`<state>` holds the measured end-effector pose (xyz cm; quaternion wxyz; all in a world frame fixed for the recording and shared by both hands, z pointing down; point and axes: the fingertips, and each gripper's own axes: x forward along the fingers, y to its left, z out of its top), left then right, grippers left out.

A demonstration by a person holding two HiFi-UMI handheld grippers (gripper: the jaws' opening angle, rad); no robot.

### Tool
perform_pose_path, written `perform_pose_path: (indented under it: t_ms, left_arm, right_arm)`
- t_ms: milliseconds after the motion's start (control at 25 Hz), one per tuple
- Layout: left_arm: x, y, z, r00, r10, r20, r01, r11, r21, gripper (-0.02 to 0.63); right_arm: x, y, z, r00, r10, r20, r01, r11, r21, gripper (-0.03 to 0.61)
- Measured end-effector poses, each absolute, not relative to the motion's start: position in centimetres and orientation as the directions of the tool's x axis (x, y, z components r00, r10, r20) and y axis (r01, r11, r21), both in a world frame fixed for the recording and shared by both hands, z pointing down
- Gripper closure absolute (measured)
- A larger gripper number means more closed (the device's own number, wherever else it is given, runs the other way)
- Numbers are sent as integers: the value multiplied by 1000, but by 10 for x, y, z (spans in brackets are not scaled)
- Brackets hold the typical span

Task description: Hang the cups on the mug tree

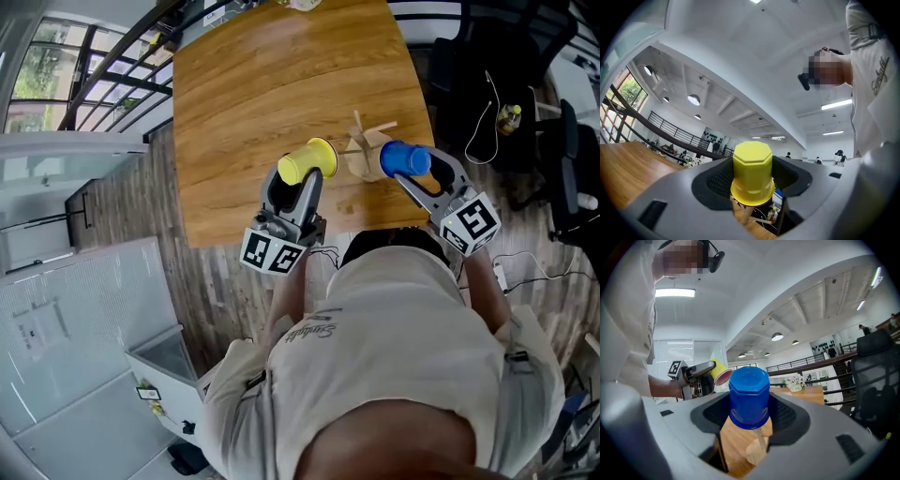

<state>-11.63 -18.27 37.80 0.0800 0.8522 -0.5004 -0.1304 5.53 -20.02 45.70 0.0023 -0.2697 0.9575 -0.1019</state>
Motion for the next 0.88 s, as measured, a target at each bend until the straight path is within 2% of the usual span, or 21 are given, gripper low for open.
perform_pose_path:
  t_ms: [440, 880]
  left_arm:
    - [-134, -207, 394, 459, -879, -130, -815, -475, 332, 356]
    - [-125, -221, 416, 515, -850, -112, -760, -514, 398, 356]
  right_arm:
    - [53, -201, 455, -816, -573, 76, -576, 797, -180, 337]
    - [57, -194, 472, -797, -591, 124, -604, 772, -198, 337]
